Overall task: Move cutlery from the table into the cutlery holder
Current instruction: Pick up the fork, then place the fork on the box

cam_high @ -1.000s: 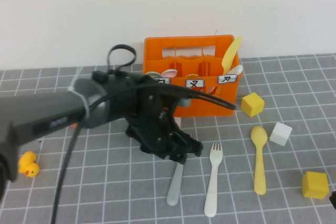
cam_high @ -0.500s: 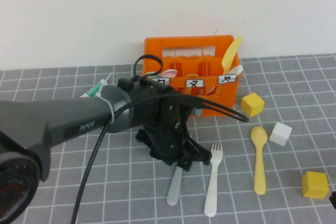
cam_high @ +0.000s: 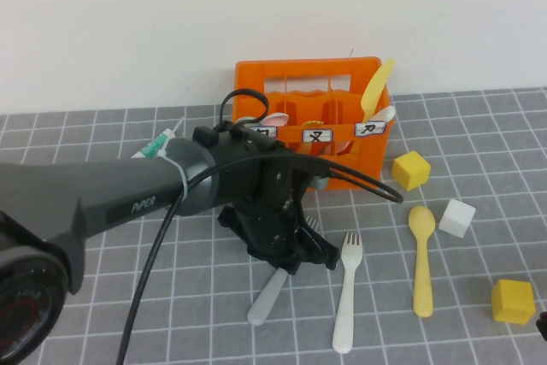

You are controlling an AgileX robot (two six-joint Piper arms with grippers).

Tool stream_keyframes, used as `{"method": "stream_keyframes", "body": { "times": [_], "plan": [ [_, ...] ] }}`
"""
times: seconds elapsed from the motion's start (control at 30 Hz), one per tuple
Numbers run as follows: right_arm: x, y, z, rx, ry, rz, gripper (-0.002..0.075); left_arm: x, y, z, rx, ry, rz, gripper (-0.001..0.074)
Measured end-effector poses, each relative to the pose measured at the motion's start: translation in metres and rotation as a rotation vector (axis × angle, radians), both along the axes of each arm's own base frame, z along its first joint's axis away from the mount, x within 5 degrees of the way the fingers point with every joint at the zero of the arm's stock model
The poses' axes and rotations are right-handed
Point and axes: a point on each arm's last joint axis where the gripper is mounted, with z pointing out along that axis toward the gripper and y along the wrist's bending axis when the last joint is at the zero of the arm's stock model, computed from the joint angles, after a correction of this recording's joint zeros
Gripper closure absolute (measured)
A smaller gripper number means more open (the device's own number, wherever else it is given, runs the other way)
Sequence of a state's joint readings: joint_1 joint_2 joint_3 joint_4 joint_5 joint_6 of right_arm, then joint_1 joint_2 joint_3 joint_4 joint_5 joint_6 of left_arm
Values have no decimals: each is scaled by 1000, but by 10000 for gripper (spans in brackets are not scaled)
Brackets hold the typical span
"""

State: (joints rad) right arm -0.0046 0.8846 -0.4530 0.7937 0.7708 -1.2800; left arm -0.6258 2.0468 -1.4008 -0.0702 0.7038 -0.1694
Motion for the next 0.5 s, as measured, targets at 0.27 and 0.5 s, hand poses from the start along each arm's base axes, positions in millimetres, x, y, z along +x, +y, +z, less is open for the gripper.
{"method": "stream_keyframes", "body": {
  "times": [0.27,0.5],
  "plan": [
    [0,0,0,0,0,0,729,-8,9,37,16,-44,-29,634],
    [0,0,0,-1,-1,1,729,-23,21,102,-45,-174,-70,634]
  ]
}}
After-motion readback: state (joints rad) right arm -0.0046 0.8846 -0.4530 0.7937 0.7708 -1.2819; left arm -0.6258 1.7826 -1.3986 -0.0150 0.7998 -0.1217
